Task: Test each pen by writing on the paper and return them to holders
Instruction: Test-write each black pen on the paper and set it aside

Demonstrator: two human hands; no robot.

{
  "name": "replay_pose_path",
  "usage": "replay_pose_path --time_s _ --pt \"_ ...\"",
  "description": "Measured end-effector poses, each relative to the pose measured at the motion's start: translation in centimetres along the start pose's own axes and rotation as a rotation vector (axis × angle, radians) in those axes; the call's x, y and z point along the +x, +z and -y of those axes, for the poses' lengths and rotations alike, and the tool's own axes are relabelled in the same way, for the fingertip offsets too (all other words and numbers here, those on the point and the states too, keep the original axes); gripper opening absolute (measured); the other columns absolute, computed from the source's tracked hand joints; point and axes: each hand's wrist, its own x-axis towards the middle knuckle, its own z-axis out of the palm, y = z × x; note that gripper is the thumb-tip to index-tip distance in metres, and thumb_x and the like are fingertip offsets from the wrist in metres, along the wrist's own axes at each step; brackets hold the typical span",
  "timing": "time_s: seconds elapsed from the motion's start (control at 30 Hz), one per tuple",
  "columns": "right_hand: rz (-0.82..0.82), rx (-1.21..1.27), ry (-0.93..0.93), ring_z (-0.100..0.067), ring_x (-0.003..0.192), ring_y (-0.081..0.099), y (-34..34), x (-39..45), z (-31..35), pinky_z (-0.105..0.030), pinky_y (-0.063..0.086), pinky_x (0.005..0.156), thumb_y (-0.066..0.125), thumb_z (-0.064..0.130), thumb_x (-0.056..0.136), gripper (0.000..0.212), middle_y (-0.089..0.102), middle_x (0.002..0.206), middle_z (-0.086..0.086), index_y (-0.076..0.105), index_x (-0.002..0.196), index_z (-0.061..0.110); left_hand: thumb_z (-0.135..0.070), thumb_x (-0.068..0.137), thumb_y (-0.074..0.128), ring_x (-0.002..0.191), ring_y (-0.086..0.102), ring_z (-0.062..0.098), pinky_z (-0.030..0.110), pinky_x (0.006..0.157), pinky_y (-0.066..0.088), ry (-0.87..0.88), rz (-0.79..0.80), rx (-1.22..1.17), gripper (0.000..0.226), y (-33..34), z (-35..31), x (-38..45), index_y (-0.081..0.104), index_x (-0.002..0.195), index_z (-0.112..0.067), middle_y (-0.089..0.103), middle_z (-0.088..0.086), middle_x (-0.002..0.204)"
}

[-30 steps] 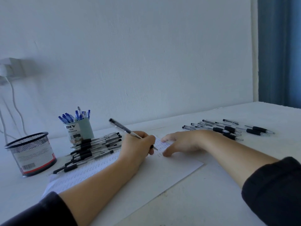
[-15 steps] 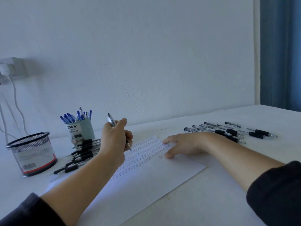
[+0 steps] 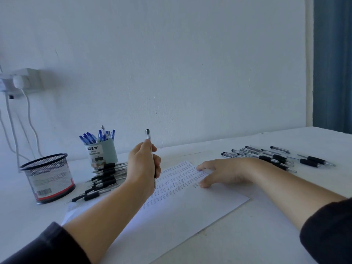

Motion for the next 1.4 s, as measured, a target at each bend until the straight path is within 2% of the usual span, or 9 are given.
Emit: replay_pose_path --time_s 0.13,0.27,0.4,0.53,0.7,0.93,1.03,1.17,1.4 --pt "0.005 -0.001 0.0 -0.014 0.138 0.029 0.0 0.1 0.0 -0.033 0.026 0.11 0.06 0.044 0.087 0.063 0.029 0.152 0.011 0.033 0.143 0.039 -0.018 0.098 0.039 0.045 0.03 0.016 0.025 0.04 0.025 0.006 -0.026 -0.035 0.024 0.0 0.0 0.0 0.045 0.076 -0.011 0.039 0.004 0.053" --pt "0.0 0.003 0.002 -0.016 0.138 0.029 0.1 0.3 0.0 -0.037 0.025 0.113 0.061 0.043 0.086 0.063 0.029 0.152 0.01 0.034 0.142 0.039 -0.024 0.099 0.045 0.057 0.033 0.015 0.031 0.059 0.031 0.027 -0.049 0.047 0.029 0.0 0.3 0.2 0.058 0.077 -0.01 0.038 0.001 0.064" --pt "-0.031 0.009 -0.011 -0.016 0.137 0.032 0.1 0.5 -0.2 -0.036 0.026 0.113 0.06 0.041 0.088 0.056 0.032 0.15 0.009 0.039 0.14 0.036 -0.015 0.098 0.049 0.051 0.04 0.013 0.025 0.049 0.034 0.033 -0.006 0.018 0.022 0.2 0.3 -0.1 0.061 0.082 -0.005 0.05 0.003 0.061" --pt "-0.209 0.148 -0.099 -0.023 0.128 0.046 0.0 0.6 0.2 -0.034 0.034 0.106 0.041 0.028 0.1 0.036 0.05 0.139 -0.006 0.054 0.128 0.011 -0.002 0.093 0.047 0.056 0.052 0.013 0.023 0.05 0.041 0.073 0.028 0.099 0.013 0.4 0.6 -0.2 0.054 0.097 -0.012 0.064 0.006 0.07" --pt "-0.365 0.203 -0.256 -0.013 0.124 0.047 0.4 0.7 1.1 -0.029 0.036 0.101 0.046 0.034 0.098 0.036 0.051 0.134 0.003 0.05 0.132 0.023 -0.007 0.097 0.044 0.05 0.053 0.016 0.026 0.048 0.041 0.05 0.157 0.011 0.012 0.5 0.7 -0.5 0.053 0.09 -0.01 0.065 0.008 0.062" --pt "-0.517 0.125 -0.391 -0.01 0.076 0.053 1.0 1.0 2.9 -0.024 0.044 0.068 0.059 0.021 0.092 0.017 0.055 0.082 0.01 0.064 0.107 0.02 -0.009 0.098 0.042 0.045 0.052 0.02 0.024 0.042 0.039 -0.003 0.266 -0.205 0.012 0.6 0.6 -0.6 0.052 0.093 -0.008 0.063 0.015 0.058" --pt "-0.614 0.043 -0.272 -0.017 0.086 0.058 0.3 1.1 2.2 -0.032 0.048 0.079 0.056 0.018 0.09 0.012 0.06 0.088 0.005 0.067 0.094 0.02 -0.019 0.1 0.042 0.045 0.051 0.019 0.027 0.046 0.036 -0.057 0.262 -0.122 0.009 0.6 0.8 -0.6 0.051 0.099 -0.016 0.066 0.014 0.061" --pt "-0.802 -0.173 0.117 -0.03 0.112 0.046 -1.8 0.8 -0.4 -0.034 0.035 0.085 0.051 0.014 0.087 0.024 0.061 0.112 -0.004 0.066 0.106 0.017 -0.019 0.101 0.042 0.047 0.051 0.019 0.027 0.046 0.036 -0.061 0.253 0.022 0.019 0.6 1.4 -0.3 0.048 0.119 -0.018 0.066 0.011 0.063" --pt "-0.845 -0.01 0.668 -0.031 0.121 0.038 -4.0 -0.4 -4.6 -0.04 0.025 0.1 0.051 0.006 0.085 0.016 0.055 0.114 -0.013 0.048 0.1 0.013 -0.012 0.099 0.044 0.044 0.051 0.017 0.027 0.045 0.037 -0.019 0.259 0.135 0.026 0.6 1.7 0.0 0.047 0.124 -0.015 0.064 0.011 0.063"
